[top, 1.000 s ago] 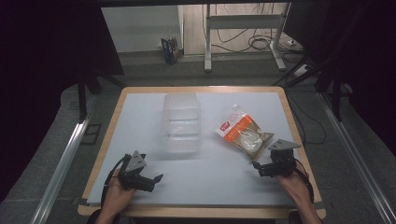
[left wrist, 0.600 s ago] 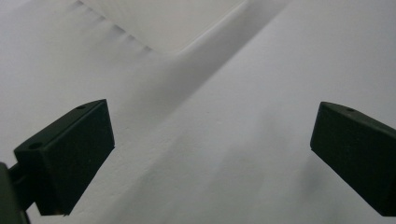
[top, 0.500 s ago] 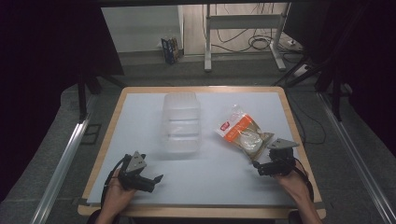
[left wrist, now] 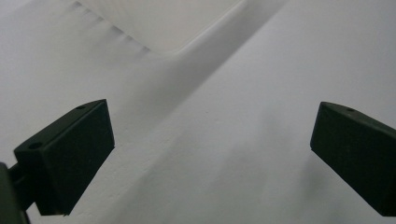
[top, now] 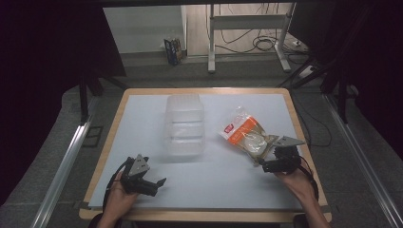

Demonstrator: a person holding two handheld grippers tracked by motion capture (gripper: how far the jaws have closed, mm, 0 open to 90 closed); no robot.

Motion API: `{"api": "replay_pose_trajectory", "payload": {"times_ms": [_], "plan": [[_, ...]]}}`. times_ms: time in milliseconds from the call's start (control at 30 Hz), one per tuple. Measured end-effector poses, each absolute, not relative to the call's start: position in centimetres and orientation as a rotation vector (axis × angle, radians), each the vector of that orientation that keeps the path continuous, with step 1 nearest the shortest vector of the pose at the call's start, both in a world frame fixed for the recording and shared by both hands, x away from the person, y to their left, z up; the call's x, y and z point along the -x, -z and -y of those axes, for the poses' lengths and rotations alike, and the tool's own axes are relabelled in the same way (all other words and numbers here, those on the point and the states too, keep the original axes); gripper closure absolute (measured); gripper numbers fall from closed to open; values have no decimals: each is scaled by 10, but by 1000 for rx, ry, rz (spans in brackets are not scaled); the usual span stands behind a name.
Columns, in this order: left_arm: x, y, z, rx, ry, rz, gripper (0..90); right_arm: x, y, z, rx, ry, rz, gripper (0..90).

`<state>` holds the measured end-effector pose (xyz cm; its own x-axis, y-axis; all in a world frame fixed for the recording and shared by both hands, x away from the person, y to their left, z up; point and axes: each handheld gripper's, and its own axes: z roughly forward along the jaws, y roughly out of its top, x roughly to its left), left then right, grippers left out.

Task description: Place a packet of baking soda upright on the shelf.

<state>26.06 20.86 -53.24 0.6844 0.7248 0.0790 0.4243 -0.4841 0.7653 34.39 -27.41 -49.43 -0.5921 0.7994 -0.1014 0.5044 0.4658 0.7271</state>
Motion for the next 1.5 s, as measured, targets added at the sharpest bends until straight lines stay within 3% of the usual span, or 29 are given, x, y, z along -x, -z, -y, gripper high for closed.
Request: {"api": "replay_pose_trajectory", "payload": {"times_ms": [367, 567, 833, 933, 967, 1000, 1167, 1333, 1500], "plan": [[-260, 532, -208, -2146, -521, -874, 0, -354, 487, 273, -1122, -969, -2292, 161], [-260, 533, -207, -2148, -526, -874, 0, -360, 482, 272, -1114, -957, -2289, 253], [-260, 533, -207, -2150, -532, -877, 0, -374, 480, 271, -1083, -919, -2314, 452], [-260, 533, -206, -2155, -533, -876, 0, -379, 477, 270, -1056, -905, -2327, 590], [-260, 533, -206, -2155, -533, -876, 0, -379, 477, 270, -1056, -905, -2327, 590], [-260, 533, -206, -2158, -537, -875, 0, -382, 475, 270, -1047, -894, -2330, 661], [-259, 533, -205, -2162, -548, -864, 0, -392, 474, 272, -1062, -876, -2334, 789], [-258, 533, -204, -2165, -553, -853, 0, -406, 475, 278, -1094, -861, -2314, 873], [-258, 532, -203, -2166, -557, -843, 0, -423, 479, 288, -1175, -864, -2289, 887]]}}
